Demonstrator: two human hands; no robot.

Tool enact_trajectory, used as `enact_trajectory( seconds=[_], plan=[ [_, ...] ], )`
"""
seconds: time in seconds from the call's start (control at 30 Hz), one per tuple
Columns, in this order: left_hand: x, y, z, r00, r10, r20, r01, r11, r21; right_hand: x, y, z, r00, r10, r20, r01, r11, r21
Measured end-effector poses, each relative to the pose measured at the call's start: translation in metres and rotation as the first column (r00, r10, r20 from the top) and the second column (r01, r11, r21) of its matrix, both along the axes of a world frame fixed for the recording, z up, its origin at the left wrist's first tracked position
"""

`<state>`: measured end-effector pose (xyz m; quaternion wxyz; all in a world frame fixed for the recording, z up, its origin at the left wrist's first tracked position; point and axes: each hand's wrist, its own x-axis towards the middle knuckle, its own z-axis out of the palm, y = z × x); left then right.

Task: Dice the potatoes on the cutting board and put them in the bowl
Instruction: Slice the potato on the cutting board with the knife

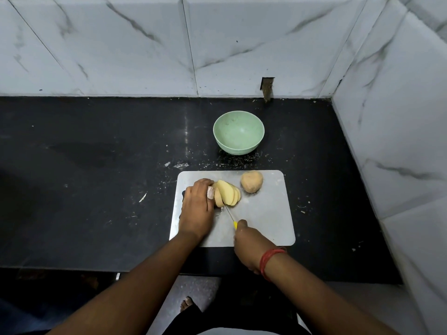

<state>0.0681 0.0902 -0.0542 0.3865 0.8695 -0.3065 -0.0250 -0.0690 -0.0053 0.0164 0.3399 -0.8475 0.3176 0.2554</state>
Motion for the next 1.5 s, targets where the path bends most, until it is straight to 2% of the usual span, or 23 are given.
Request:
enact_trajectory(
  seconds=[0.03, 0.23, 0.4, 0.7, 1.07, 1.5],
  plan=[
    [0.000, 0.000, 0.000, 1.000, -0.001, 0.004, 0.001, 1.000, -0.012, -0.002, 0.000, -0.003, 0.999, 0.026, -0.023, -0.026, 1.000, 0.009],
    [0.001, 0.003, 0.000, 1.000, 0.031, 0.000, -0.031, 0.997, -0.068, -0.006, 0.001, 0.005, 0.992, 0.043, 0.115, -0.043, 0.999, 0.000],
    [0.000, 0.003, 0.001, 0.999, 0.041, -0.028, -0.043, 0.995, -0.088, 0.002, -0.001, 0.013, 0.976, -0.004, 0.218, 0.004, 1.000, -0.002],
    [-0.003, 0.005, 0.005, 0.990, 0.078, -0.118, -0.084, 0.995, -0.050, 0.012, 0.001, 0.013, 0.969, 0.045, 0.242, -0.044, 0.999, -0.009],
    [0.000, 0.004, 0.003, 0.990, 0.091, -0.104, -0.098, 0.993, -0.063, 0.013, -0.003, 0.012, 0.968, 0.106, 0.229, -0.097, 0.994, -0.049],
    [-0.002, 0.004, 0.005, 0.986, 0.105, -0.129, -0.113, 0.992, -0.052, 0.016, 0.006, 0.009, 0.972, 0.052, 0.228, -0.046, 0.998, -0.031]
  ],
)
